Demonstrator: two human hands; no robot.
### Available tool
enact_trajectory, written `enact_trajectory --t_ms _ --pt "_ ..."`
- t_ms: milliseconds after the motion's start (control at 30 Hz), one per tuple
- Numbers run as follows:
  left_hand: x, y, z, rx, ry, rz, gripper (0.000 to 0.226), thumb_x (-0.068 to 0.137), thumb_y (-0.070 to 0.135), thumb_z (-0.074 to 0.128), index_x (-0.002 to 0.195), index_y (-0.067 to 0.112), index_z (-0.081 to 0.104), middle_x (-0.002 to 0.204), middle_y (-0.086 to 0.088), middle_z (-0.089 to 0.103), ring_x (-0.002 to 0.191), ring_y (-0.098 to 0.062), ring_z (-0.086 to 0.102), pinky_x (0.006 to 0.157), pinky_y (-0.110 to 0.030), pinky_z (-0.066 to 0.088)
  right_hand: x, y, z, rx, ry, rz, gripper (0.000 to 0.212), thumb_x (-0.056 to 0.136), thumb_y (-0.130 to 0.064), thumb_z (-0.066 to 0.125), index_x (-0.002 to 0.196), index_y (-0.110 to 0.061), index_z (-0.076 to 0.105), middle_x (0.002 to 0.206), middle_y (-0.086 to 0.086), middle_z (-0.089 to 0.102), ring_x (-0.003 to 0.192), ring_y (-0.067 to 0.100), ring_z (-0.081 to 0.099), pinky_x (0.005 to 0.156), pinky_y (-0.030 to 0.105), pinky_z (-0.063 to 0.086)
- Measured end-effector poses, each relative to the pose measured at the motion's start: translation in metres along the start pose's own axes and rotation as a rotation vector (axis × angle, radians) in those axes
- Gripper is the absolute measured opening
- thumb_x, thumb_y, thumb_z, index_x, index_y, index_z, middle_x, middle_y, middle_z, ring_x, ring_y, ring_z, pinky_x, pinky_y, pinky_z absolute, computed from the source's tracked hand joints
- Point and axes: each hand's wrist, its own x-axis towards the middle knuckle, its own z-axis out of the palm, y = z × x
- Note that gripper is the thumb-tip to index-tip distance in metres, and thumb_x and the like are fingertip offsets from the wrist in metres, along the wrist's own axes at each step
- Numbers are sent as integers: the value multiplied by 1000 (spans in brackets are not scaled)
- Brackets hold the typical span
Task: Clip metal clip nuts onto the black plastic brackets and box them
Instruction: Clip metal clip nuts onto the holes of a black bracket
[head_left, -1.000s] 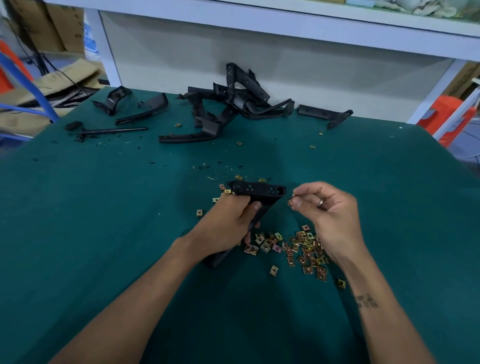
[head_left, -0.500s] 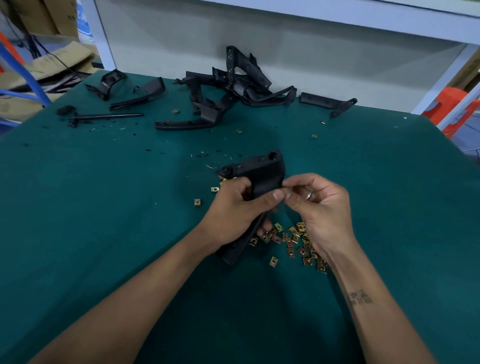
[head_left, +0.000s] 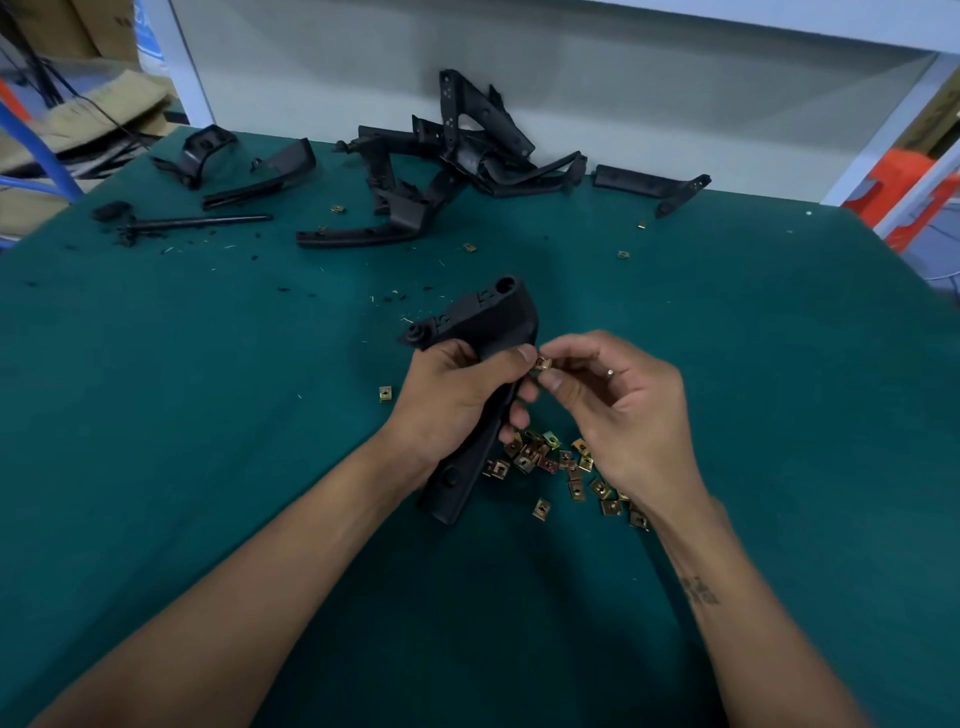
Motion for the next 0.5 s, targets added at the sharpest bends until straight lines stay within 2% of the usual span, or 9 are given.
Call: enact_trajectory --t_ms 200,333,500 --pt "1 -2 2 -29 26 -9 31 99 18 66 69 13 73 67 -8 66 46 -17 58 42 -24 46 -1 4 4 -163 105 -109 7 91 -4 76 98 -7 74 90 2 72 86 20 72 78 37 60" --pt "2 -1 0 -57 11 -11 28 97 19 68 70 10 69 69 -6 63 45 -15 53 42 -24 43 -1 7 2 -348 163 -212 6 93 -4 75 98 -3 73 91 2 70 86 14 69 78 30 58" --pt "2 0 -1 -44 8 -19 26 95 15 69 69 14 73 68 -6 63 42 -14 51 41 -24 42 -1 6 2 -467 123 -283 6 93 -7 76 97 -4 73 93 0 70 85 9 66 79 23 55"
